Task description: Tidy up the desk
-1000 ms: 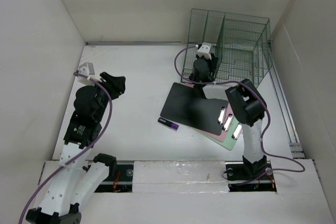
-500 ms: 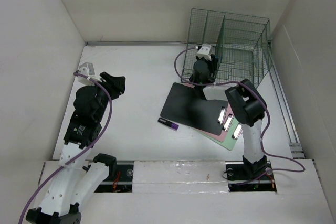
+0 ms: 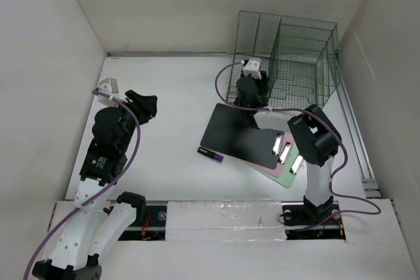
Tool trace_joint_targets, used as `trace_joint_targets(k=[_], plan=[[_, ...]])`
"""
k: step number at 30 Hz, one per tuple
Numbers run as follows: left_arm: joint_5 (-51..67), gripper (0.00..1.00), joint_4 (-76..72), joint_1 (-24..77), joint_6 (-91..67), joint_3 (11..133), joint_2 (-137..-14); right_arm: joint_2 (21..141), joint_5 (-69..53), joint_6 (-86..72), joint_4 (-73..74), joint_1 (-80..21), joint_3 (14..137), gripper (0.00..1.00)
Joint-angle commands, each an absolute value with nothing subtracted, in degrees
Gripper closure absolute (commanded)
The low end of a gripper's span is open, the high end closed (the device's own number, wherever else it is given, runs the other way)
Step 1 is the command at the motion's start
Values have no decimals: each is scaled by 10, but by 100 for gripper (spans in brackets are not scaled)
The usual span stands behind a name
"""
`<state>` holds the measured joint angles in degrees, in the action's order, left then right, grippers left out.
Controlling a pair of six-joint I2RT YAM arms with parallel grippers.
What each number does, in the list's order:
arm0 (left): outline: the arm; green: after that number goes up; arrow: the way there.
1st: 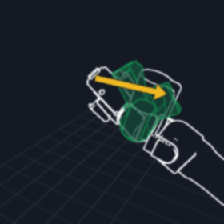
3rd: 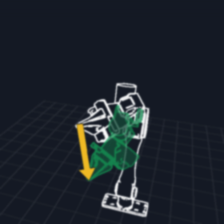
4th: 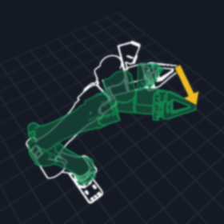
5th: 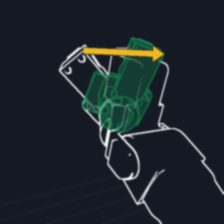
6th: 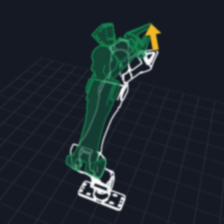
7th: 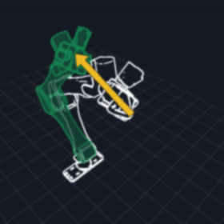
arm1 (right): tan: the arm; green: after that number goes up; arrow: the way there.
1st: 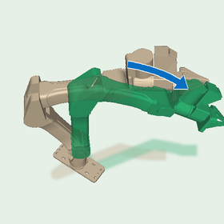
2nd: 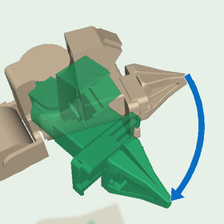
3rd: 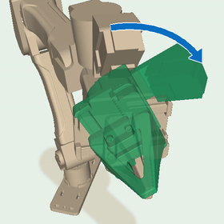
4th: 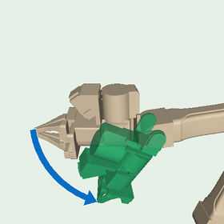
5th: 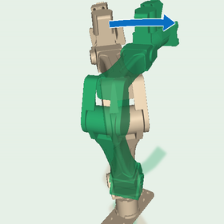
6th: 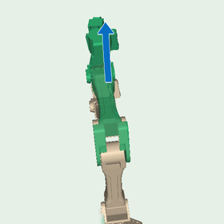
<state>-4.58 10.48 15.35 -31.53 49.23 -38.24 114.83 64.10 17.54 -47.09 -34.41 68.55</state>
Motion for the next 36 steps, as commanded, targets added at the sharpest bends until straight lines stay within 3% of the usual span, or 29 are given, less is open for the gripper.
trace_joint_targets(k=[1,4,6,10,15,20,21,24,25,28,31,36], plan=[[-35,57,76,152,-308,493,-377,1081,625,89,-376,-357,690,50],[-32,57,75,152,-308,492,-379,1028,557,-30,-235,-357,708,51],[-26,57,72,152,-307,489,-379,998,478,-115,-158,-351,710,58],[-4,56,59,152,-294,483,-384,926,330,-198,-102,-334,679,100],[61,56,47,152,-280,480,-403,875,174,-243,-73,-354,628,100],[87,56,42,152,-271,478,-415,865,127,-243,-37,-425,571,100],[90,56,42,152,-270,477,-420,866,115,-245,-17,-450,567,99],[94,57,41,152,-271,482,-427,872,75,-236,16,-494,562,80],[95,57,43,152,-269,483,-427,882,69,-231,18,-503,565,68],[93,57,45,152,-267,486,-428,923,59,-211,17,-530,589,52],[79,57,50,152,-265,487,-422,963,55,-197,32,-537,636,45],[72,57,51,152,-265,486,-414,1048,68,-180,63,-548,703,45]])
